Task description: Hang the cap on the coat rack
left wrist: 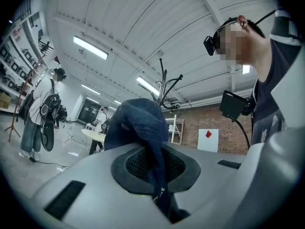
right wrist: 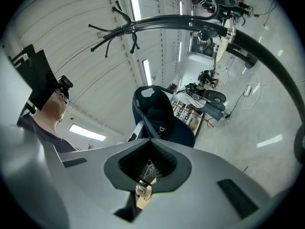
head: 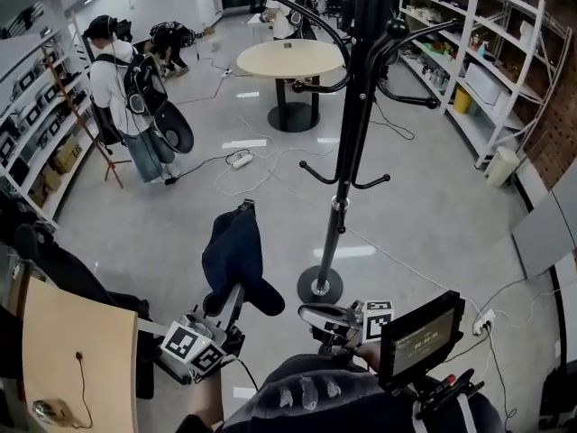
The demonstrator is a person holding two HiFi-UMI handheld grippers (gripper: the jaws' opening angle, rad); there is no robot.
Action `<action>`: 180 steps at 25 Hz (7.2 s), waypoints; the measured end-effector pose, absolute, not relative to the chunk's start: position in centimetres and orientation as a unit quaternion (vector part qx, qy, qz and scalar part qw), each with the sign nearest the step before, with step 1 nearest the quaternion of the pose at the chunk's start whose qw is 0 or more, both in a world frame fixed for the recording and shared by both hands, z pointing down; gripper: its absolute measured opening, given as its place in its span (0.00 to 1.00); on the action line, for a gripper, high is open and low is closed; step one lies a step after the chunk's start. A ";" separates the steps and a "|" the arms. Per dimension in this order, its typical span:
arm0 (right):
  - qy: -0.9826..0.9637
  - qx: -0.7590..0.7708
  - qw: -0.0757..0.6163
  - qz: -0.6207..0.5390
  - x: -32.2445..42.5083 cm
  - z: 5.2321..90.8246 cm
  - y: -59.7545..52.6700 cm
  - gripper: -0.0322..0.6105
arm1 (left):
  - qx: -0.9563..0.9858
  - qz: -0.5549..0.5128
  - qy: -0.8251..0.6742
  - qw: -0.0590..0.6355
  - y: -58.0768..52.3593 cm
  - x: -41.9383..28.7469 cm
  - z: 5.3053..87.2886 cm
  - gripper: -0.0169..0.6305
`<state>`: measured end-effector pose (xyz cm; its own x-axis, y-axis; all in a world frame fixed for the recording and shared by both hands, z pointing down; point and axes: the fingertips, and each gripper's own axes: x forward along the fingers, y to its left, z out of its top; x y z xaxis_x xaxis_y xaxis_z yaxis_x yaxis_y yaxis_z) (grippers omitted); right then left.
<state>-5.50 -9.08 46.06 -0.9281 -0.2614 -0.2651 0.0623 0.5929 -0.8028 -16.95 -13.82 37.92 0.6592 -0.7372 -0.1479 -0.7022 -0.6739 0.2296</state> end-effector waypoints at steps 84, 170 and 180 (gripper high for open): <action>0.902 -0.170 0.176 -0.355 -7.3 43.9 -24.9 0.06 | 0.921 -0.231 -0.230 -0.214 -46.2 -14.4 10.0 0.06; 0.894 -0.192 0.205 -0.348 -4.6 45.1 -24.1 0.06 | 0.949 -0.086 -0.087 -0.290 -39.5 -3.4 19.4 0.06; 0.893 -0.193 0.210 -0.347 -4.5 45.0 -24.2 0.06 | 0.945 -0.060 -0.071 -0.313 -39.5 -2.6 20.6 0.06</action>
<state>-4.49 -24.24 45.04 -0.8374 -0.4900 -0.2422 -0.1980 0.6850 -0.7011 -2.62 -39.49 20.64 0.9827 -0.0963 -0.1584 -0.1718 -0.7943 -0.5827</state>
